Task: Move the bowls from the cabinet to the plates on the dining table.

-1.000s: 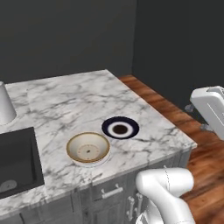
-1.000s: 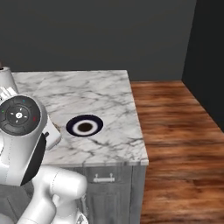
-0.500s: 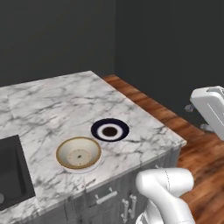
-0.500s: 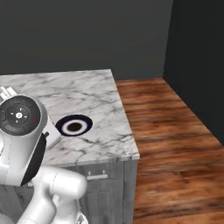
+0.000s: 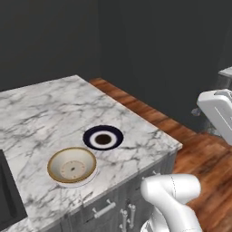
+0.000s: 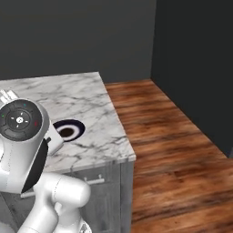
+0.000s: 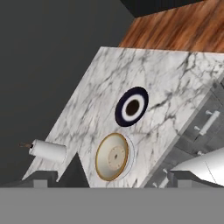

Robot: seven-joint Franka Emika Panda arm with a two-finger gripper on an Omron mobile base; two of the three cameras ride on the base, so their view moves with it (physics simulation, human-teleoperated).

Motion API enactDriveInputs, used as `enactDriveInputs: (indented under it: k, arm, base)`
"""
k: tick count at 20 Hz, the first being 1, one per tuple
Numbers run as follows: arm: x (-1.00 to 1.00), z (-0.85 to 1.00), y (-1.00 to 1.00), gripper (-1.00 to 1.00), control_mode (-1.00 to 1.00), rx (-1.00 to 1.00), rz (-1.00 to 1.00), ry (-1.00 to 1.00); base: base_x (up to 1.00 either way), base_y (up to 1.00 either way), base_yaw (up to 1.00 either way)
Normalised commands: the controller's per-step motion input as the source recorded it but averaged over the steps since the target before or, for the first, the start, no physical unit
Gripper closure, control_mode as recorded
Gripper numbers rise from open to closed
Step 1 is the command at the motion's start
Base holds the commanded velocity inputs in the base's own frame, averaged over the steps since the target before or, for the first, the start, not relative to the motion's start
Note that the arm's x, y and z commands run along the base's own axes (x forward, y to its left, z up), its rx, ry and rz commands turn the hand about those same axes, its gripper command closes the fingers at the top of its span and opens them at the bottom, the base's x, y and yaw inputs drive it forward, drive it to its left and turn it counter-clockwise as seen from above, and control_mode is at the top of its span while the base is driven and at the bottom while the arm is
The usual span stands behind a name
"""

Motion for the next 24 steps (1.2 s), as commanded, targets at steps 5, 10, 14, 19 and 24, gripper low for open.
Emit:
enactDriveInputs:
  k: [5,10,14,19,24]
  arm:
    - [0.0,0.0,0.0,-1.0,1.0,0.0,0.0,0.0]
    - [0.0,0.0,0.0,-1.0,1.0,0.0,0.0,0.0]
    - [0.0,0.0,0.0,-1.0,1.0,0.0,0.0,0.0]
    - [0.0,0.0,0.0,-1.0,1.0,0.0,0.0,0.0]
    - [0.0,0.0,0.0,-1.0,1.0,0.0,0.0,0.0]
  base:
    - [0.0,0.03,-0.23]
    - [0.0,0.0,-0.21]
    - [0.02,0.01,-0.21]
    - [0.02,0.06,-0.21]
    - [0.02,0.07,-0.2]
